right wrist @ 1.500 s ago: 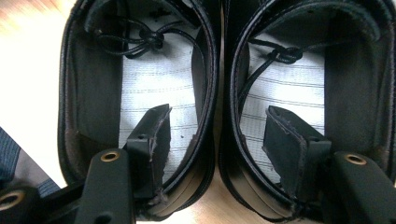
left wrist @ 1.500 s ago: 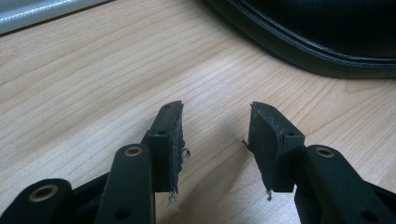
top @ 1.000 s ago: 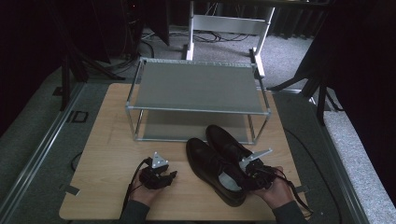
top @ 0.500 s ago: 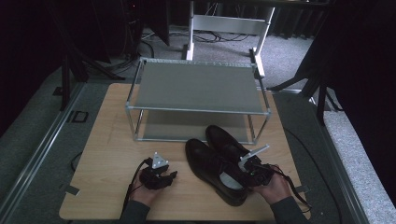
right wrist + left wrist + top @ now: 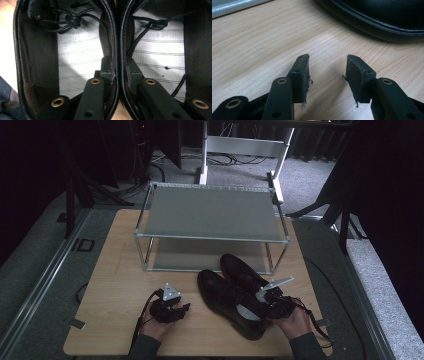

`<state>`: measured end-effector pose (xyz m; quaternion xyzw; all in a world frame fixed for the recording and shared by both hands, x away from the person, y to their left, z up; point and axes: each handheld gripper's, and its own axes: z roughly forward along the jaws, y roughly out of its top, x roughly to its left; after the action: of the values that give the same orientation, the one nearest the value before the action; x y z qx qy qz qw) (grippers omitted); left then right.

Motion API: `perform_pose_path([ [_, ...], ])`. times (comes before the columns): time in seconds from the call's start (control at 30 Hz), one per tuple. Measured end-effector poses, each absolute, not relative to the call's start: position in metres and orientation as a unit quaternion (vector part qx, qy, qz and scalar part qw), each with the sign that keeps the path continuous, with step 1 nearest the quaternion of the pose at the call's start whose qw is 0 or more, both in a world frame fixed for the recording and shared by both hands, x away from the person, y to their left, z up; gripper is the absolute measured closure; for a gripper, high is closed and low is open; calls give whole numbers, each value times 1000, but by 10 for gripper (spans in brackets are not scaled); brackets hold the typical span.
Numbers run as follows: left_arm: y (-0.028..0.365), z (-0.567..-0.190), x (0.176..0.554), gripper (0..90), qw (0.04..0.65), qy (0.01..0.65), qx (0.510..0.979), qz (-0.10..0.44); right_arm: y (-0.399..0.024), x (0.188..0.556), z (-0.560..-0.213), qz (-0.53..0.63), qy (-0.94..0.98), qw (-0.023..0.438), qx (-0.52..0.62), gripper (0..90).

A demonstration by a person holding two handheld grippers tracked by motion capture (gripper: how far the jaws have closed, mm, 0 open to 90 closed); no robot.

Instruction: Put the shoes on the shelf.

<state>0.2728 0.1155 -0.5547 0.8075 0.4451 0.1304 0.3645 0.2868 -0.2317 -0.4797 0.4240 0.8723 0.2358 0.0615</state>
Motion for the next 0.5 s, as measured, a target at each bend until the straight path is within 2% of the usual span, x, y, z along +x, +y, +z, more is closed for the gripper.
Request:
perform_pose_path([
  [0.5,116,-555,273,536,366,446,806,130,-225,291,-465,250,869,64,423,807],
])
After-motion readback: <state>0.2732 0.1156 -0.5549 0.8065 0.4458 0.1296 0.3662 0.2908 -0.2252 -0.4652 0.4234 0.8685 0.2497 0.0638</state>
